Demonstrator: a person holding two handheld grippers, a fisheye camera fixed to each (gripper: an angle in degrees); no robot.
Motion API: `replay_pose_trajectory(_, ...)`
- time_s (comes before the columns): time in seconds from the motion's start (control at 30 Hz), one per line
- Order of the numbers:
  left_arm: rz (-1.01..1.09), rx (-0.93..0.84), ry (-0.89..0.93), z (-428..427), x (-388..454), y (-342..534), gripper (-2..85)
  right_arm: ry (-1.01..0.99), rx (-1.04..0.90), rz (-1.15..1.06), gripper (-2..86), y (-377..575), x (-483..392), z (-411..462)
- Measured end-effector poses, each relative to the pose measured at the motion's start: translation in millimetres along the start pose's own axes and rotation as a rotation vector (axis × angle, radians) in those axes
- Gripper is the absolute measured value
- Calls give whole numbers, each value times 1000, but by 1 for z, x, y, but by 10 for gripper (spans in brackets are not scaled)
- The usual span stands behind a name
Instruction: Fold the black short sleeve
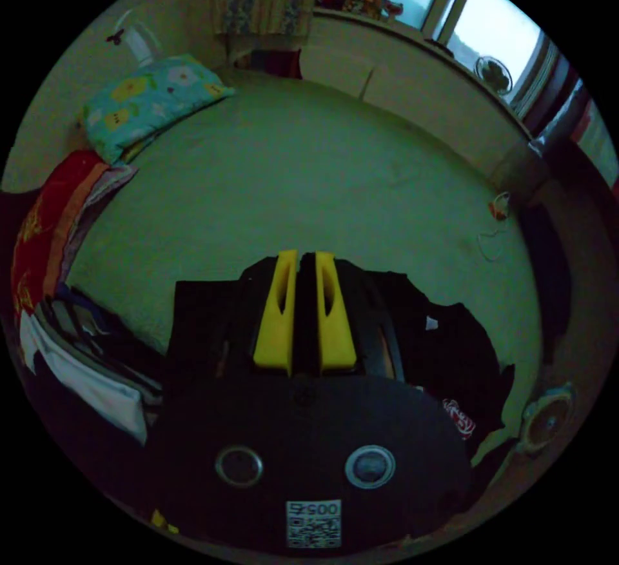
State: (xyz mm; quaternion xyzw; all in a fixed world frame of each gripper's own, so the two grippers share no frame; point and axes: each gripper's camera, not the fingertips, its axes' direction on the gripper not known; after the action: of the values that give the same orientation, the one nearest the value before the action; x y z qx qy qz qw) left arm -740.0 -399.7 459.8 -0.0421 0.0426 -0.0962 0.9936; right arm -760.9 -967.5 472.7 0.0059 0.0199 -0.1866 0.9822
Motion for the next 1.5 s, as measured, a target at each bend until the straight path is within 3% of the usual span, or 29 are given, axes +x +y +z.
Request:
replay_pose_trajectory(0.4,55,26,-78,18,5,-2,12,-189,102,-216,83,30,-14,-81)
replay_pose_trajectory(0.63,-52,24,43,35,-4,-9,76,-226,45,-237,108,24,-4,-81)
replay_pose_trajectory(1.0,-79,-25,36,79,12,-22,104,-345,-197,-182,139,-23,-21,16)
replay_pose_trajectory(1.2,-71,-30,2,99,24,-30,95,-219,-357,-144,142,-41,-33,87)
replay_pose_trajectory(1.37,-45,-53,-17,117,38,-37,91,-139,-349,-182,126,-35,-26,106)
replay_pose_trajectory(1.5,-39,-57,-6,124,45,-41,81,-166,-289,-160,3,-30,7,88)
